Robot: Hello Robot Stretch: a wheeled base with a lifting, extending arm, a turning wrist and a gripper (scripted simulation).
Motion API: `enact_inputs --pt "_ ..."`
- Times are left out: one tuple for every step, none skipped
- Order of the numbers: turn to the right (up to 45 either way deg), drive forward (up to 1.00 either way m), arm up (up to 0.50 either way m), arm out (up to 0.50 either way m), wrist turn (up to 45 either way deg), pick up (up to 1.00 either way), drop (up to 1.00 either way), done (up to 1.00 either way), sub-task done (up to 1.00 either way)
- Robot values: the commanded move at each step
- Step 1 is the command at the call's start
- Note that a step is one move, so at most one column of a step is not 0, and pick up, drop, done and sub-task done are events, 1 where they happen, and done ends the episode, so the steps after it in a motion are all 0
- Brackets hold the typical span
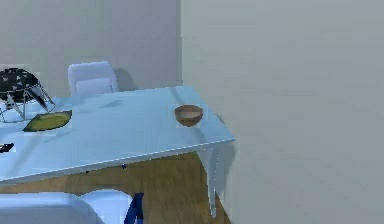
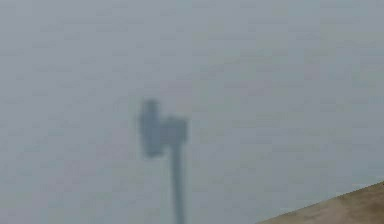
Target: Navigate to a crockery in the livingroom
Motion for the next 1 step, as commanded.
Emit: enact_inputs --pt "0.0 0.0 0.0 0.0 0.0 0.0 0.0 1.0 0.0"
